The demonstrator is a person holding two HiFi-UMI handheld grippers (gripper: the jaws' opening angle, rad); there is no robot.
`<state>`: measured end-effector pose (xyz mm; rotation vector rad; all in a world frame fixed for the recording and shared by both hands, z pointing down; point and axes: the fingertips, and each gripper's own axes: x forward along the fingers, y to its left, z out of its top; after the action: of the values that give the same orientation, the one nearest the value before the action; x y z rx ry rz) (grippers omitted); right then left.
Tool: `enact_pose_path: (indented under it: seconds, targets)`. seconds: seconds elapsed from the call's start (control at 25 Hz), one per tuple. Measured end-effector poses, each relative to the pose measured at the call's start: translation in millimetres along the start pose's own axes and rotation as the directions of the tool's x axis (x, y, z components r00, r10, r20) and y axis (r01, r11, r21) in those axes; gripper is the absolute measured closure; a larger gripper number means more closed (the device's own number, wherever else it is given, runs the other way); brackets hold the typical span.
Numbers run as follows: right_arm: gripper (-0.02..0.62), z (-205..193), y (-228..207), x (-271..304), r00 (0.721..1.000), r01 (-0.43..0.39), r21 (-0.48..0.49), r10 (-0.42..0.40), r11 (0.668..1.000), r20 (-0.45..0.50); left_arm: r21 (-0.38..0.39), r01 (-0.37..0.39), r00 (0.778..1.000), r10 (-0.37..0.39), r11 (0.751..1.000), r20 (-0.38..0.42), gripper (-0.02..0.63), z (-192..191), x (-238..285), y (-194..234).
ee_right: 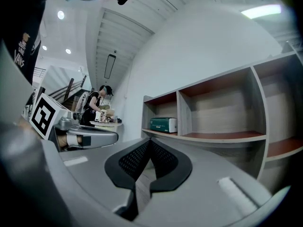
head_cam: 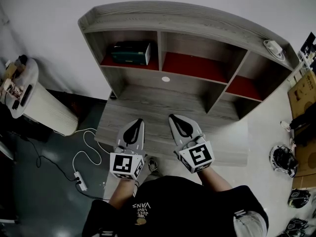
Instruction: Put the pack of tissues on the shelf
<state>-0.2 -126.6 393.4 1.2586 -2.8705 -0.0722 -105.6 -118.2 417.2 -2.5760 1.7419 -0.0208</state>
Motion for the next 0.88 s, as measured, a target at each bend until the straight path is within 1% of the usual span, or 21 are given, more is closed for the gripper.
enact_pose_path:
  seconds: [0.12, 0.4, 0.56, 0.88]
  targets:
    - [0.592, -4.5, 3.5, -8.9, 1.000, -0.011, -0.006, 0.011, 1.000, -0.013, -0.004, 0.001, 1.000, -0.001, 1.000, -0.007, 0.548, -3.9, -6.4, -8.9]
    - [0.592, -22.8, 2.5, -25.8, 0.999, -0.016, 0.029, 0.017, 0.999, -0.033, -0.015, 0.001, 0.999, -0.001, 1.000, -0.039, 0.548, -15.9, -20.7, -29.6]
    - [0.592, -30.7, 3.2, -33.0, 0.999, -0.023, 0.045, 0.025, 0.999, -0.044, -0.003, 0.003, 0.999, -0.003, 1.000, -0.044, 0.548, -15.7, -25.6, -36.5]
    - [0.592, -32.4, -1.6, -45.4, 0.998, -0.003, 0.049, 0.006, 0.999, -0.055, 0.001, 0.019, 0.998, -0.019, 1.000, -0.052, 0.548, -16.2, -30.1, -48.4]
